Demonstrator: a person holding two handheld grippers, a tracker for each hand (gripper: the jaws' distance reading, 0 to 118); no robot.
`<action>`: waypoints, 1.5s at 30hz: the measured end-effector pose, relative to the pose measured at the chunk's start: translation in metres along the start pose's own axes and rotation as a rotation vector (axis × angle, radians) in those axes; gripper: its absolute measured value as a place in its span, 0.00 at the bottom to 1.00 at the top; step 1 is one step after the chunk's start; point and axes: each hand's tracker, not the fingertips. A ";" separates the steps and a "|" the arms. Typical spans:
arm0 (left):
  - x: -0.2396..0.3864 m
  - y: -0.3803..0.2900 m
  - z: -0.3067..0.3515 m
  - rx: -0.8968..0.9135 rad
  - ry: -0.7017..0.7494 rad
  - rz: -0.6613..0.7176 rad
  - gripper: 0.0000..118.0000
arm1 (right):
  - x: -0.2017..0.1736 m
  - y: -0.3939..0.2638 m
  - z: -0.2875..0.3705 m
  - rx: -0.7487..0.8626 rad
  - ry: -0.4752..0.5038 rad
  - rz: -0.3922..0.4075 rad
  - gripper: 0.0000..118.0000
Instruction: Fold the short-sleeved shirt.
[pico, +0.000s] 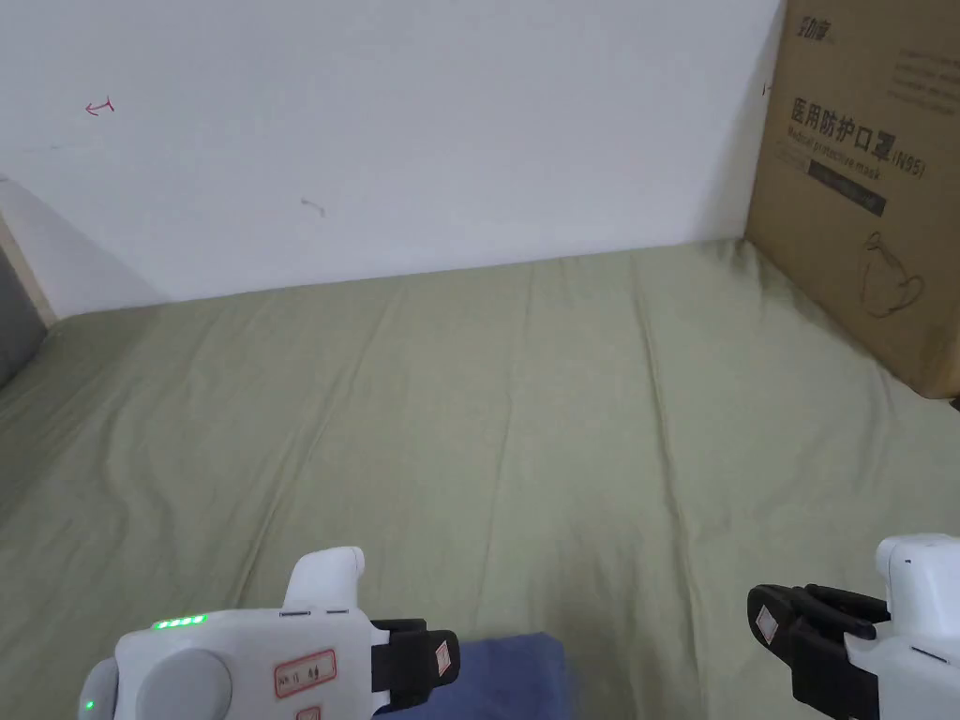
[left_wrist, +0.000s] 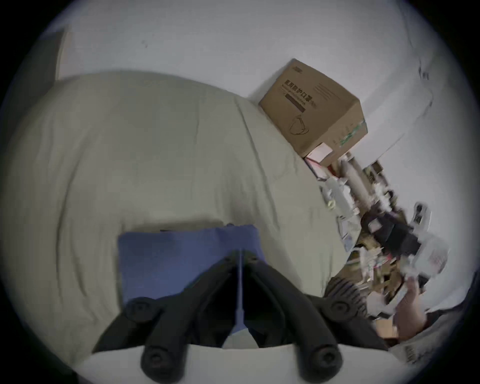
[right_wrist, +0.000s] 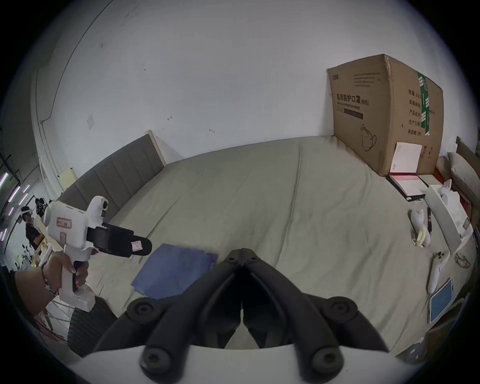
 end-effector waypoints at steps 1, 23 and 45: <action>0.004 -0.003 -0.001 0.003 -0.024 0.000 0.03 | 0.000 0.000 0.000 0.007 -0.001 0.001 0.00; 0.009 -0.043 -0.156 -0.304 -0.100 0.261 0.02 | 0.012 -0.013 -0.009 -0.032 -0.004 -0.068 0.00; 0.060 -0.001 0.110 0.903 0.475 -0.235 0.02 | -0.038 0.050 0.015 0.556 -0.264 0.060 0.00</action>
